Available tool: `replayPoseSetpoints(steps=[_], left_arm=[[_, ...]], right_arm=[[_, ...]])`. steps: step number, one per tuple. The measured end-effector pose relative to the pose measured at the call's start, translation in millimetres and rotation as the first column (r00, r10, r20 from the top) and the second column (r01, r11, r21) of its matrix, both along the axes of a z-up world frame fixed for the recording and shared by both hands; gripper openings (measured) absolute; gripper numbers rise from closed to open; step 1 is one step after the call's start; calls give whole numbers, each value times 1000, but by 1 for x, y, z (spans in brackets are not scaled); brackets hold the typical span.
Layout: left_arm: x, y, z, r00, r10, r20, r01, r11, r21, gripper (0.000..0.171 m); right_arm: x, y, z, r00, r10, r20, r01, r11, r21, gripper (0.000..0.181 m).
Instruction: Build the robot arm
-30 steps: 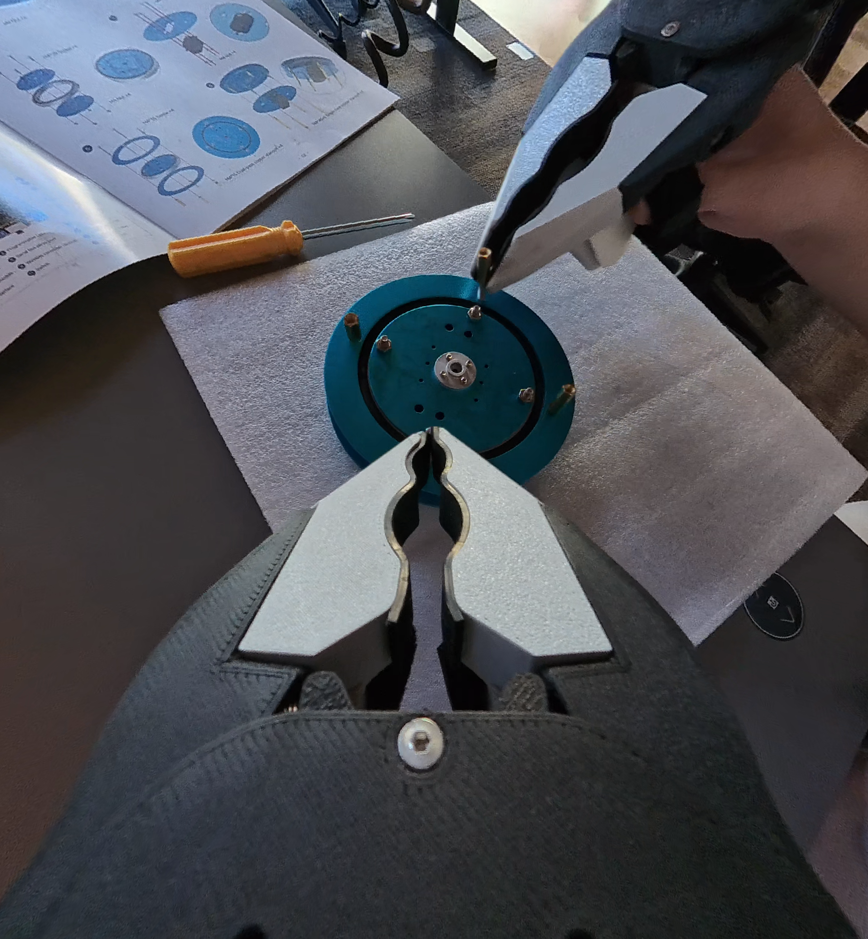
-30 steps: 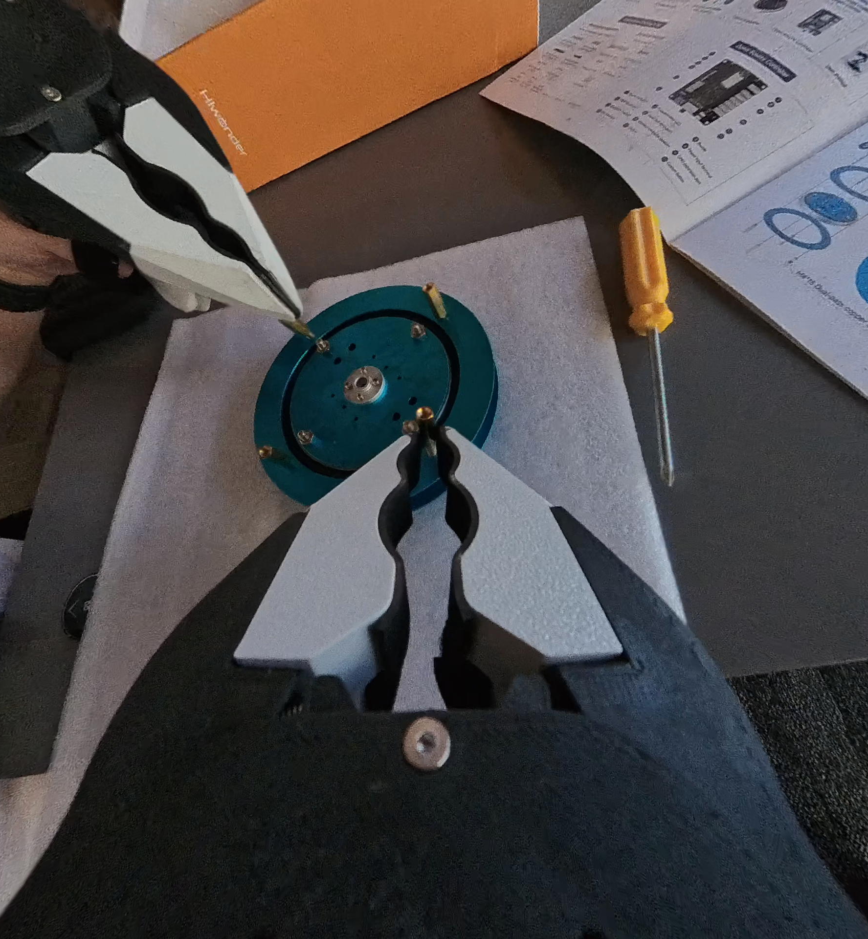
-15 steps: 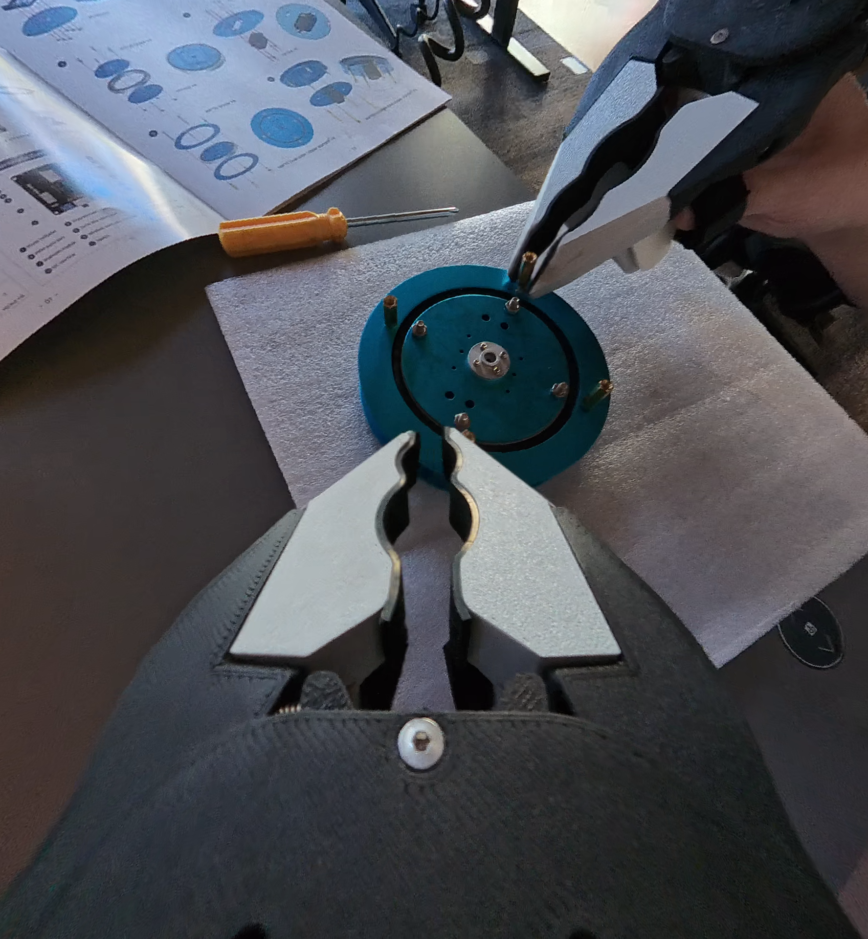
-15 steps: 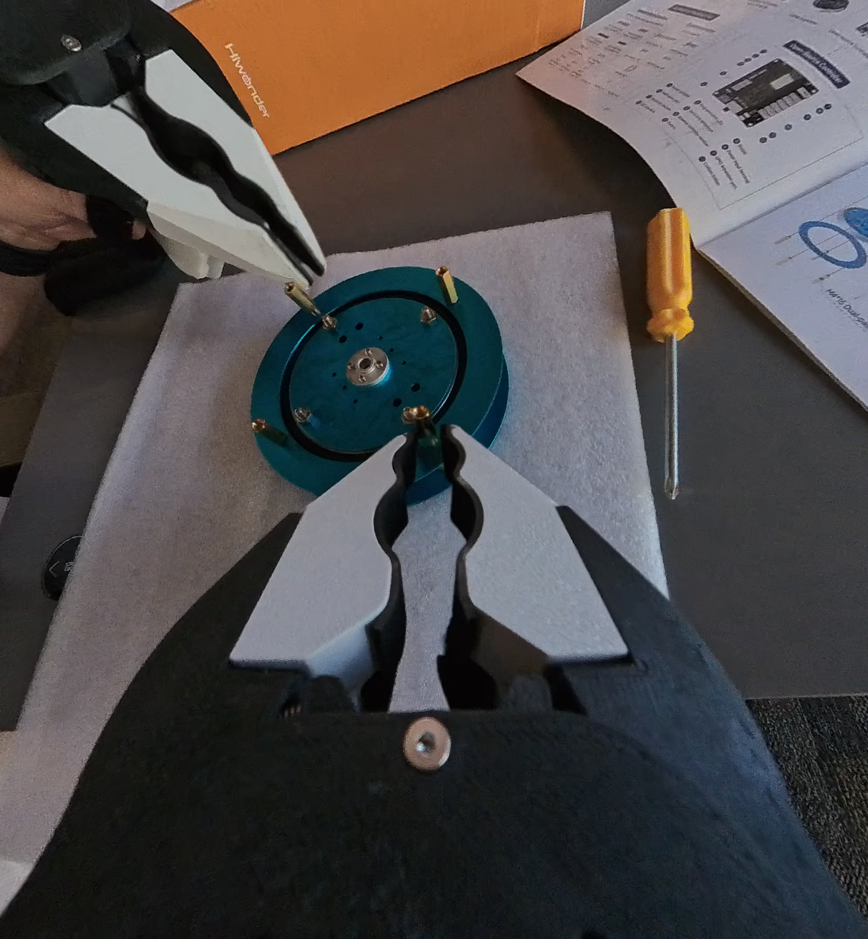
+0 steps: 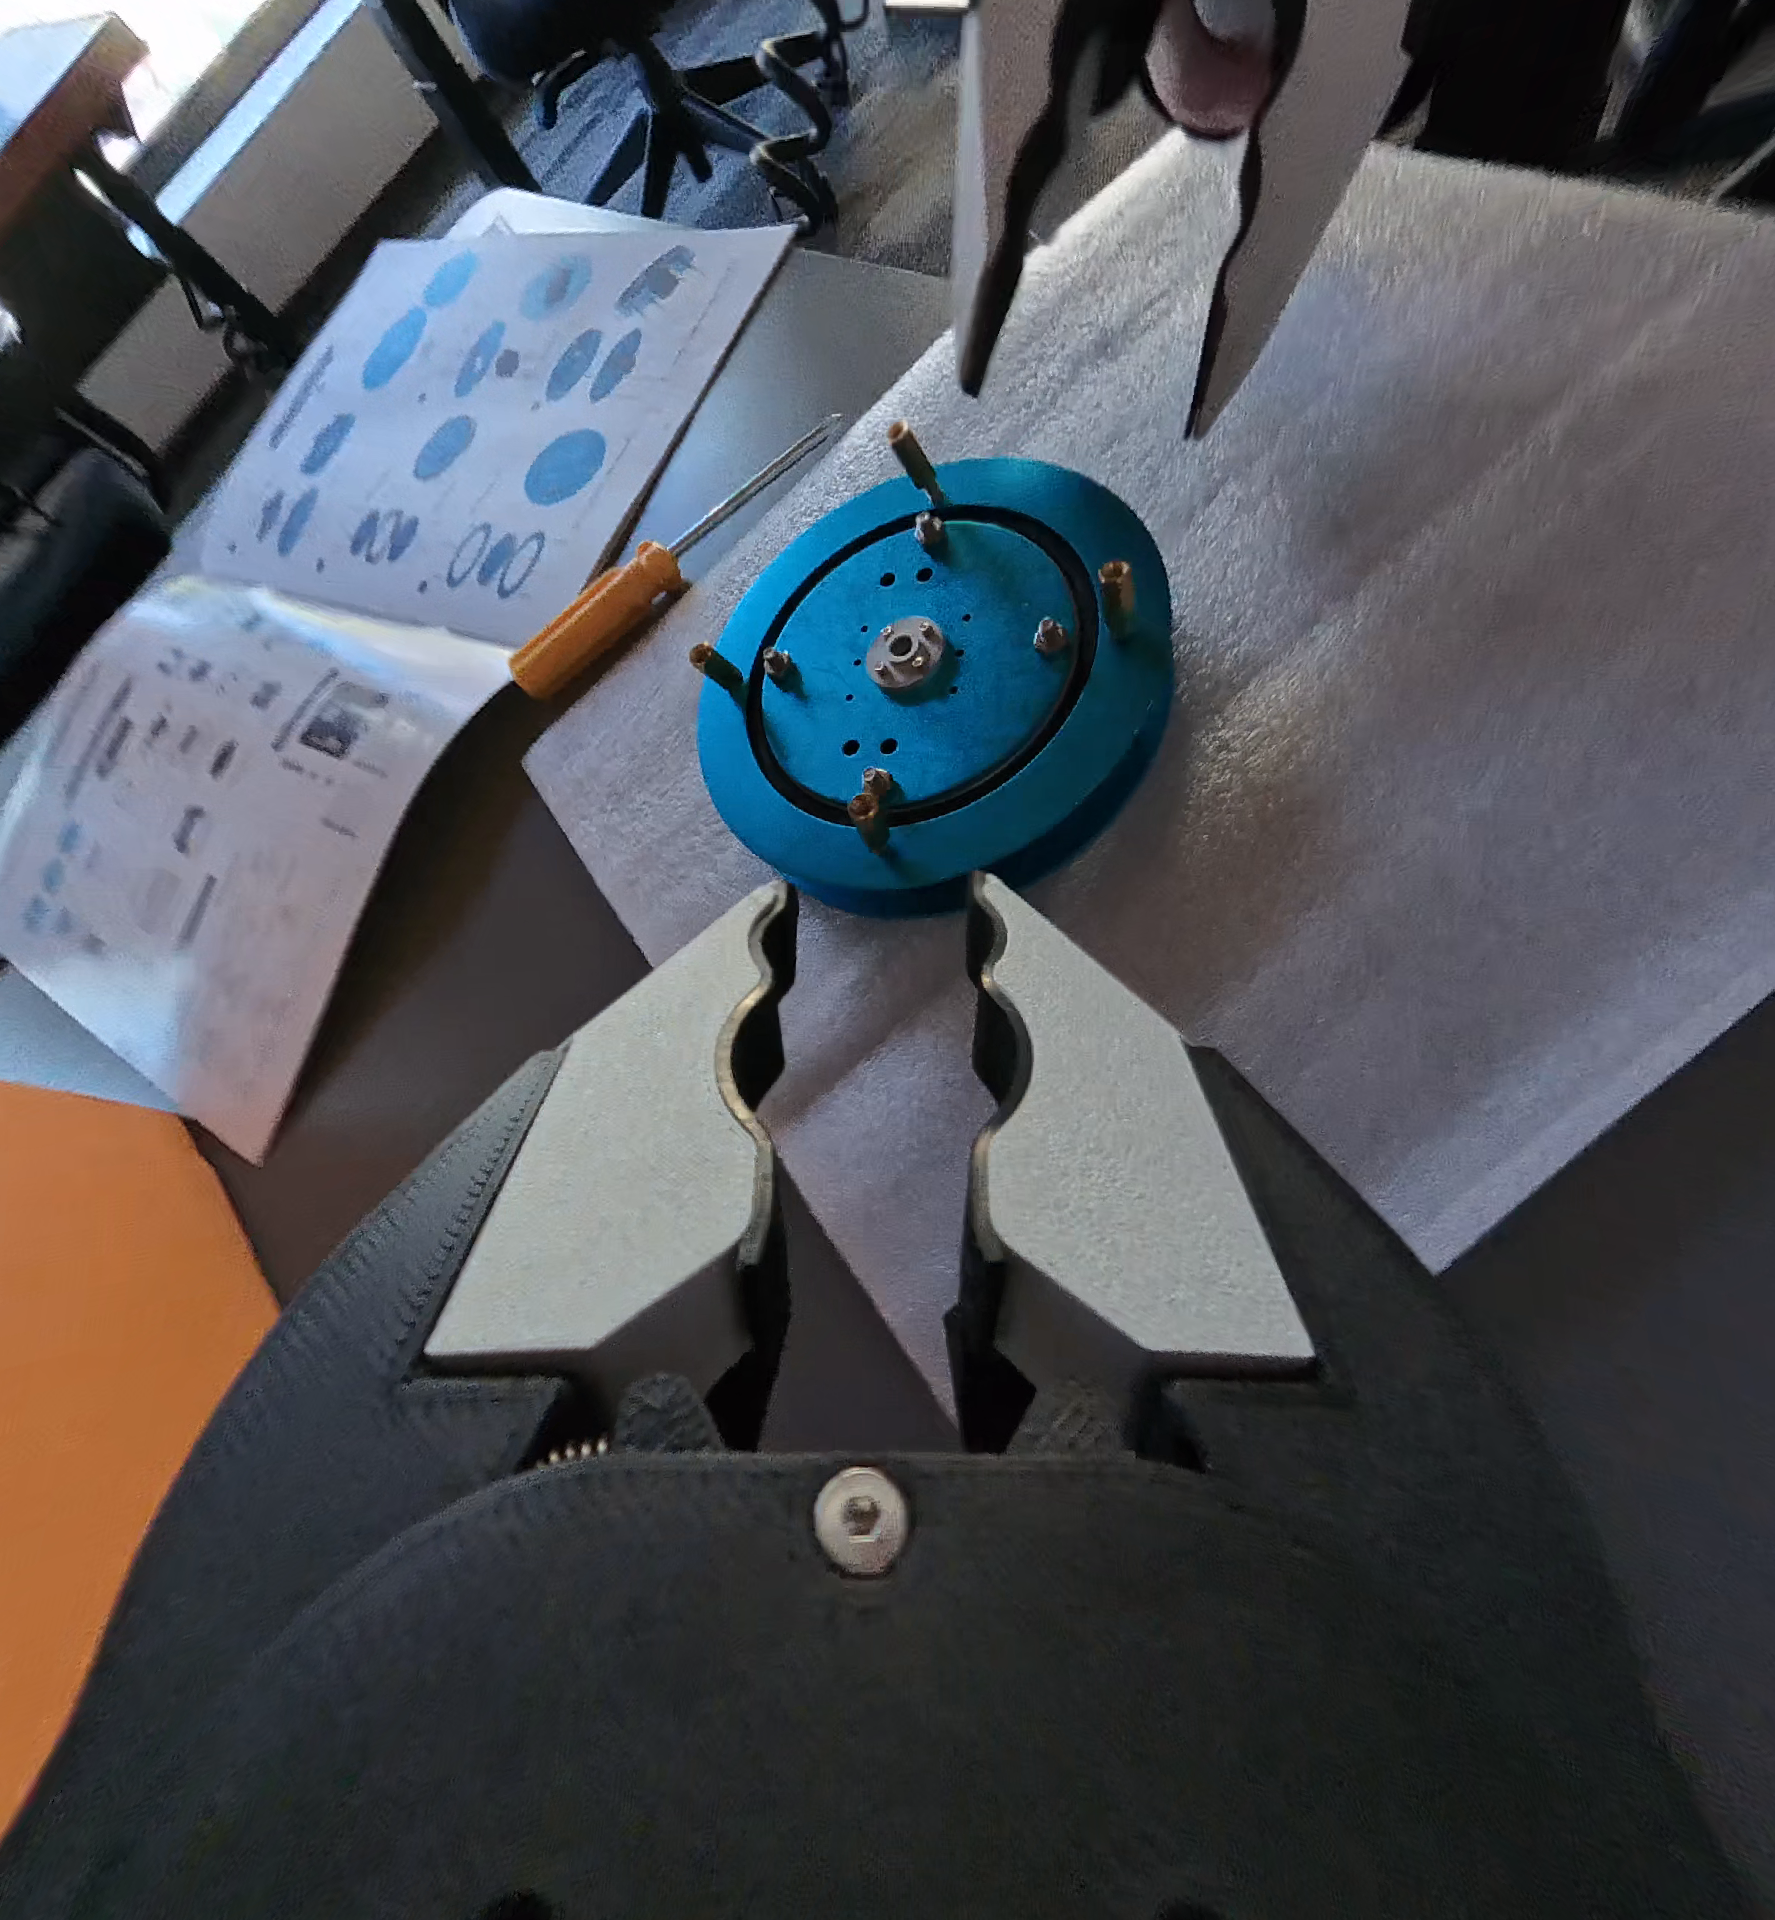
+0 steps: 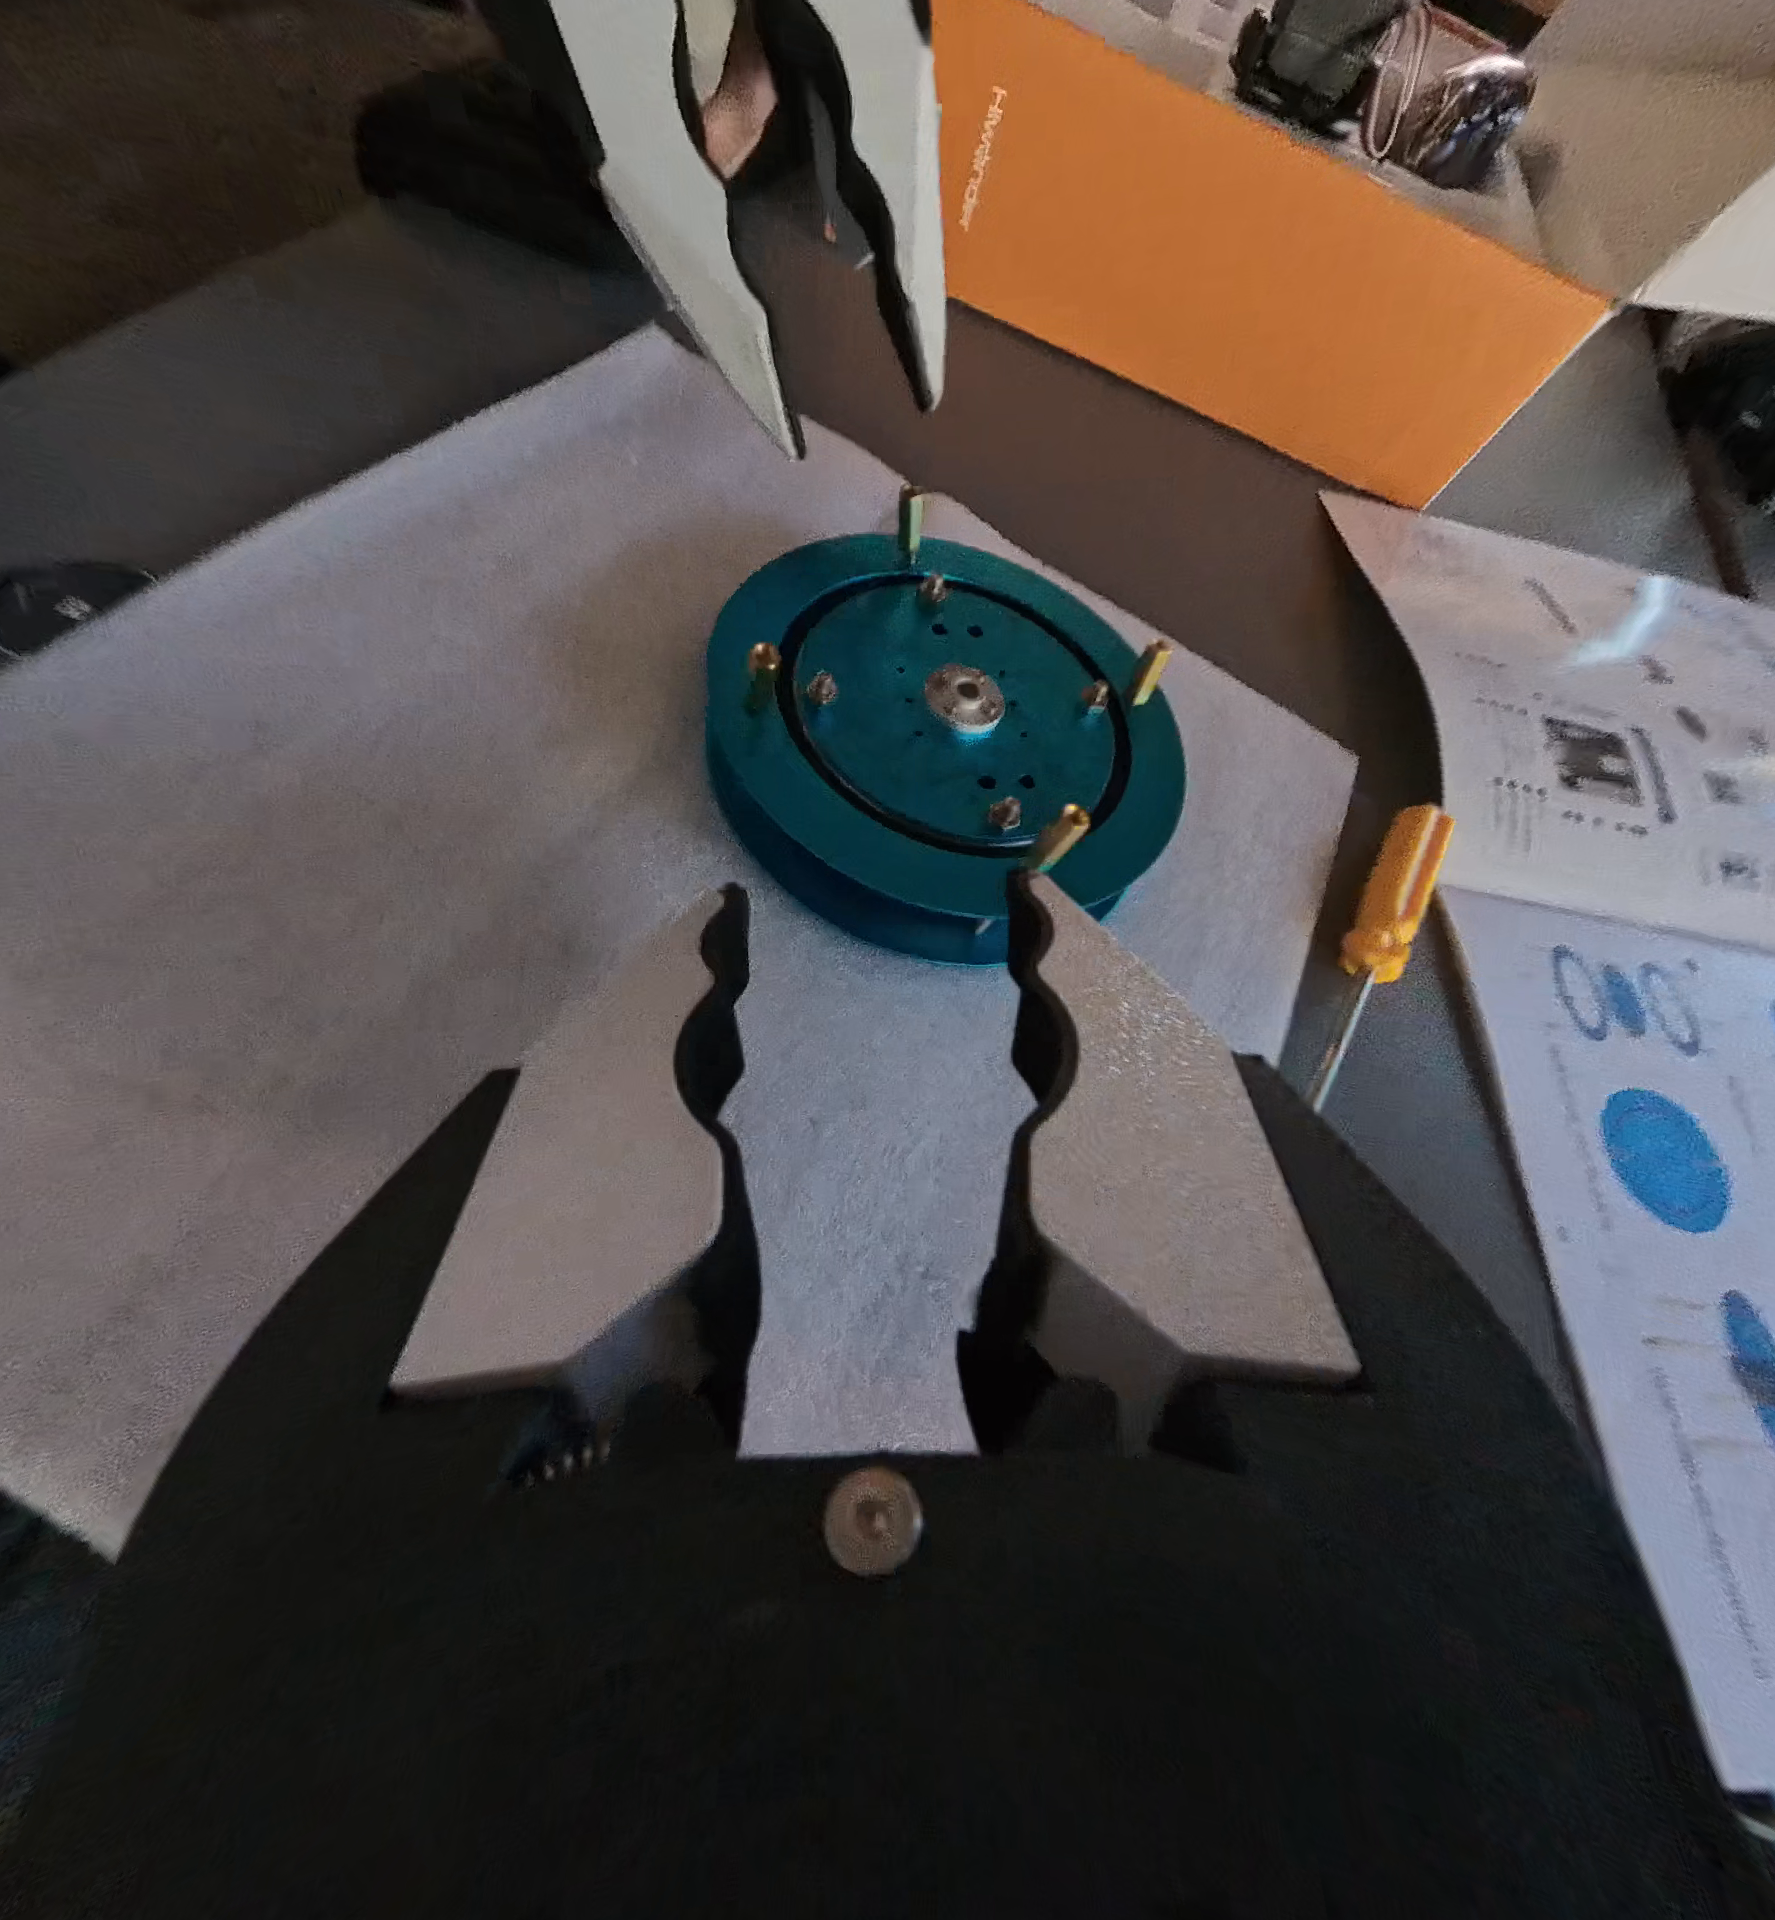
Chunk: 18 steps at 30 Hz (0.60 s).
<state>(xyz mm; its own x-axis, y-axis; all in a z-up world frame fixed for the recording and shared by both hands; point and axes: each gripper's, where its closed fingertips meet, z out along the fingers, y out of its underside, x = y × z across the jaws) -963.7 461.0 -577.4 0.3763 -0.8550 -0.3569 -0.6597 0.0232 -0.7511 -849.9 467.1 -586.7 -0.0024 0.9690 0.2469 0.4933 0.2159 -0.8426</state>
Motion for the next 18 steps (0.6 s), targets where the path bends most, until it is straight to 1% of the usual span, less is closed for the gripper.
replayPoseSetpoints(steps=[2, 4, 6, 9, 11, 15, 18], left_arm=[[3, 3, 1, 997, -30, -68, 35, 996, 79, 33], [8, 5, 5, 995, -55, -89, 65, 992, 108, 32], [10, 7, 6, 995, -70, -74, 76, 994, 75, 31], [11, 13, 7, 998, -55, 4, 55, 998, -4, 31], [11, 15, 7, 997, -52, 52, 55, 997, -49, 27], [9, 21, 1, 995, -18, 99, 30, 992, -122, 22], [13, 20, 1, 988, -19, 156, 47, 983, -180, 19]], right_arm=[[-3, -1, -1, 999, 9, 36, -13, 993, 115, 54], [-10, -7, 2, 999, 27, 40, -33, 985, 167, 53], [-18, -17, 6, 999, 50, 20, -53, 984, 171, 53], [-26, -25, 6, 999, 48, -4, -47, 990, 136, 52], [-29, -25, 3, 999, 41, -4, -40, 991, 127, 52], [-29, -25, -2, 1000, 28, 12, -29, 991, 128, 52], [-30, -22, -3, 1000, 14, 10, -15, 993, 117, 52]])
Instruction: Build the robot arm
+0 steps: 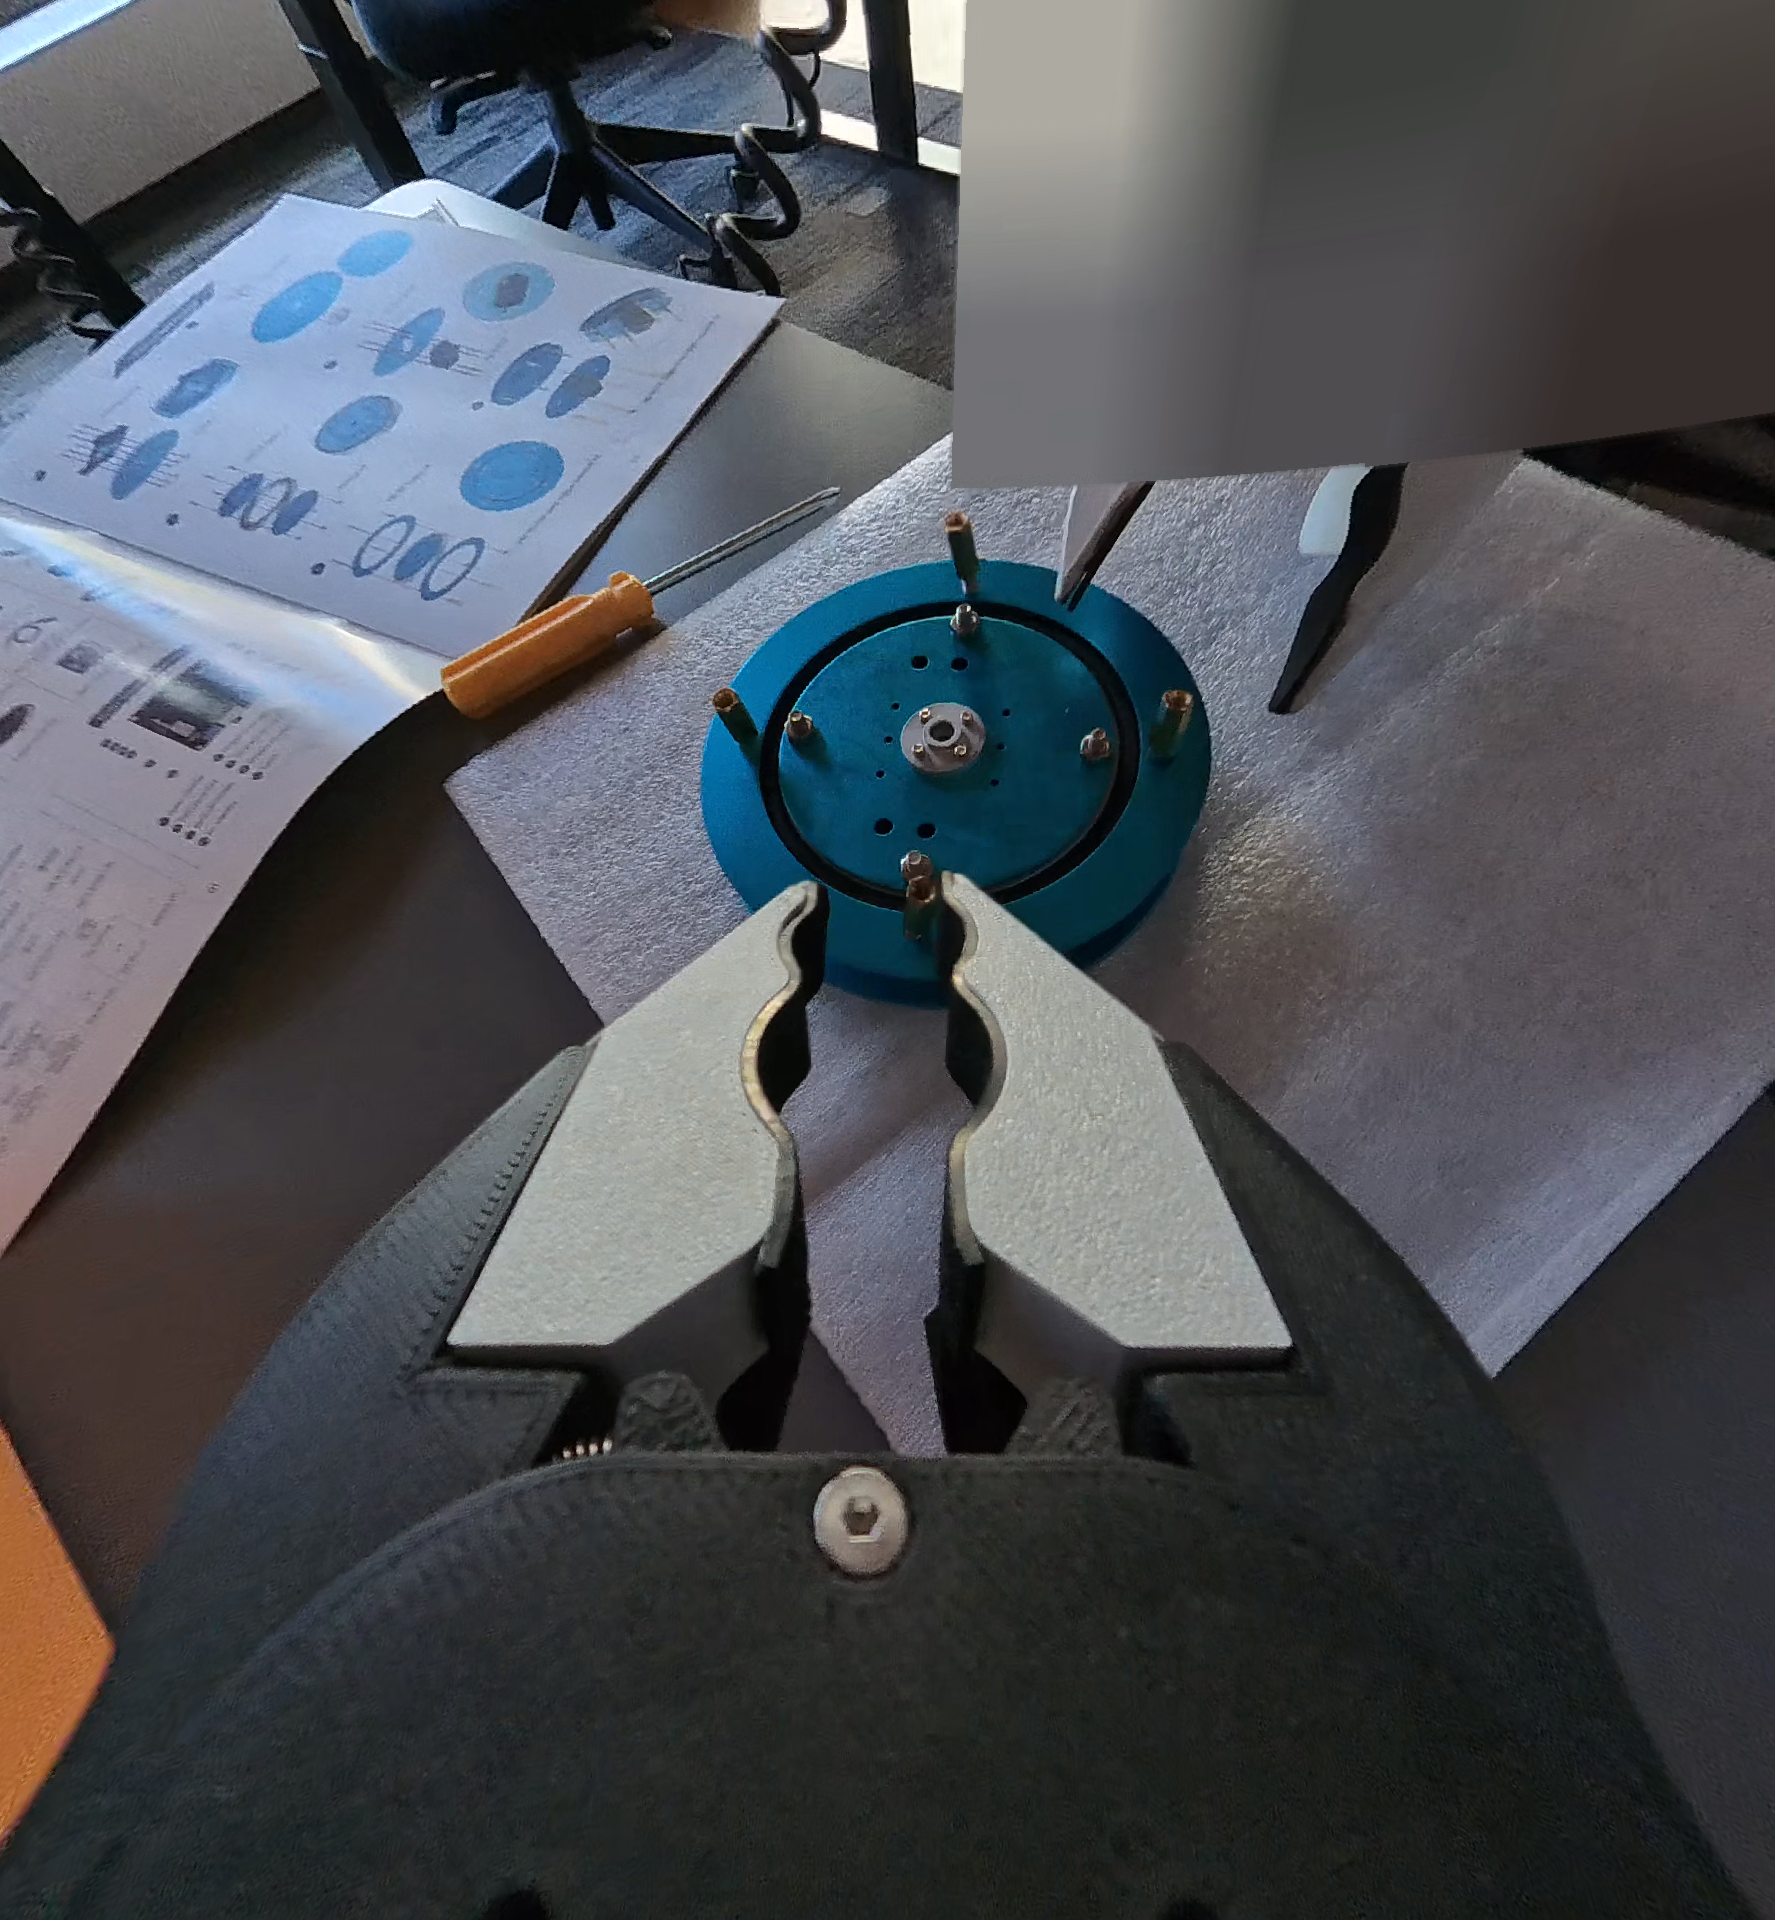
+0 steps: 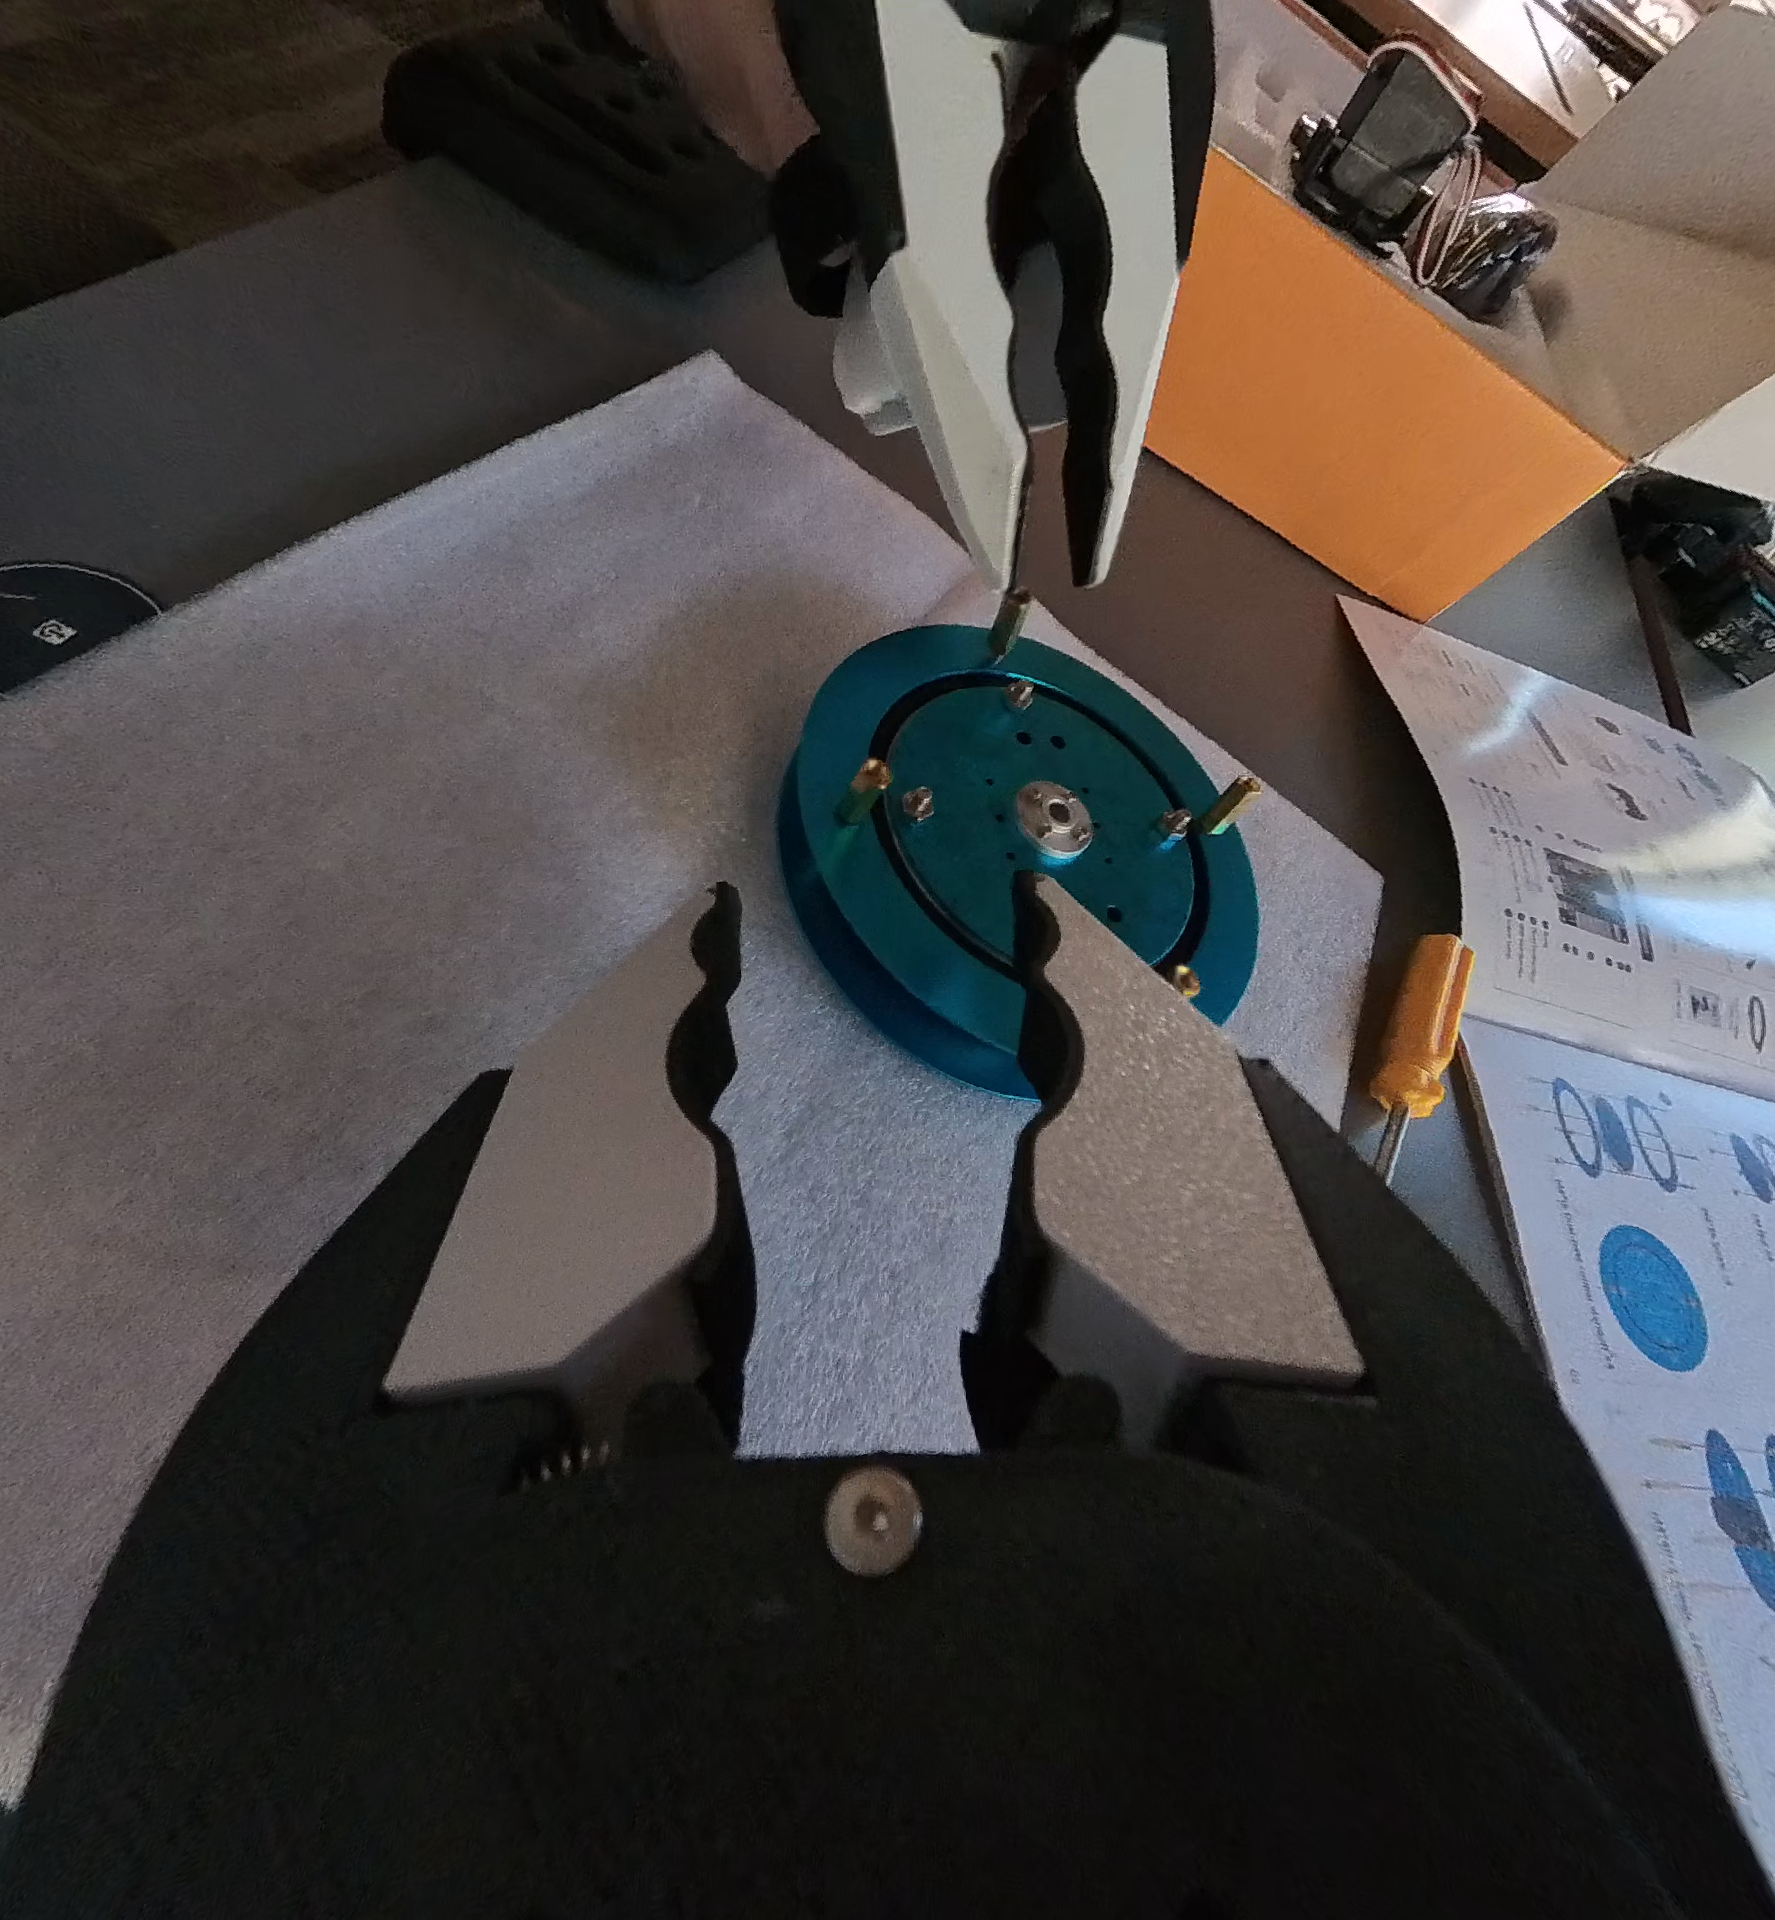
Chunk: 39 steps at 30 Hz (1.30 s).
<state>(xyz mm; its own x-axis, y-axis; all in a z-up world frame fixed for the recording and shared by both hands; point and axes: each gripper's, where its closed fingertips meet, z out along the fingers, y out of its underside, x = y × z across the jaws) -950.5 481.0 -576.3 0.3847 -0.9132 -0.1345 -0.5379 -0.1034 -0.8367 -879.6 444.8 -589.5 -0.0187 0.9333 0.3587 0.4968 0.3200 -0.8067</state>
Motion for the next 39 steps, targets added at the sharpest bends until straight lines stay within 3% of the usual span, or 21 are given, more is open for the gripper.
replayPoseSetpoints(steps=[11, 22, 28, 39], left_arm=[[4, 0, -11, 1000, 5, 1, -5, 999, -54, 18], [1, 3, -10, 995, 83, 63, -77, 993, -92, 12], [3, -1, -7, 993, 71, 93, -60, 992, -111, 9], [4, 2, -7, 980, 105, 168, -58, 963, -263, 5]], right_arm=[[0, 8, -3, 999, -42, -13, 41, 994, -103, 46], [7, 8, 0, 994, -102, -47, 93, 982, -165, 46], [14, 8, 2, 988, -139, -69, 123, 973, -193, 46], [20, 13, 1, 983, -170, -74, 151, 965, -217, 45]])
